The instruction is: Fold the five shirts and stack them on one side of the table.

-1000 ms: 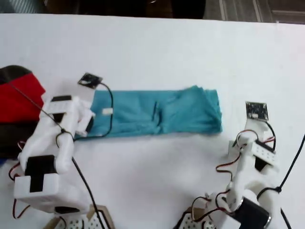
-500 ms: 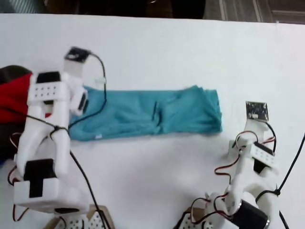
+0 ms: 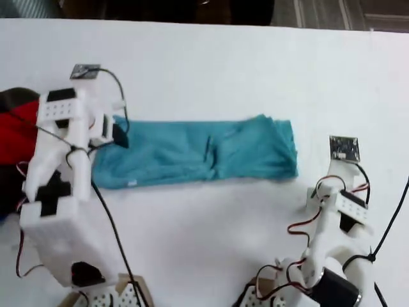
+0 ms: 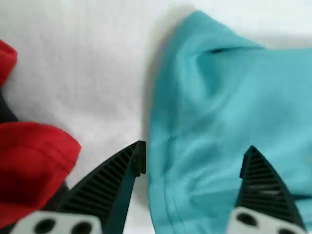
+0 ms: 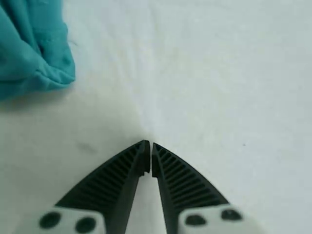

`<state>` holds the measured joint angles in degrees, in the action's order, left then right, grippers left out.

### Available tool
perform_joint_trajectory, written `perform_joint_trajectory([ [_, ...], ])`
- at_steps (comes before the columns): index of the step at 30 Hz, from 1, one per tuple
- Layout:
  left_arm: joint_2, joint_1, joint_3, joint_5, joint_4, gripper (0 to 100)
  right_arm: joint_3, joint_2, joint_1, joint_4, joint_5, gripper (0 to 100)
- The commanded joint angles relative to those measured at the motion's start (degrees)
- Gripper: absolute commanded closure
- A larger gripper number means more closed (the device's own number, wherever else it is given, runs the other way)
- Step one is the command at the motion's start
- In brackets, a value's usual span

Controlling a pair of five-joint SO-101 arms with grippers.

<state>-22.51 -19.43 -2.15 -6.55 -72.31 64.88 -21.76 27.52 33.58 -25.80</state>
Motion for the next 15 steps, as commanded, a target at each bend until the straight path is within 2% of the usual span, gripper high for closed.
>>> perform_joint_trajectory([
  [1,-4.40,-0.53,-8.31,0.35,-3.69,68,-0.09,-2.07,-0.57,-0.75,0.18,97.8],
  [9,-16.18,0.09,-17.71,-0.35,-10.46,68,-0.09,-2.07,-0.57,-0.75,0.18,97.8],
  [15,-21.45,0.09,-23.78,-8.26,-14.95,71,-0.09,-2.15,-0.57,-0.75,0.18,97.8],
])
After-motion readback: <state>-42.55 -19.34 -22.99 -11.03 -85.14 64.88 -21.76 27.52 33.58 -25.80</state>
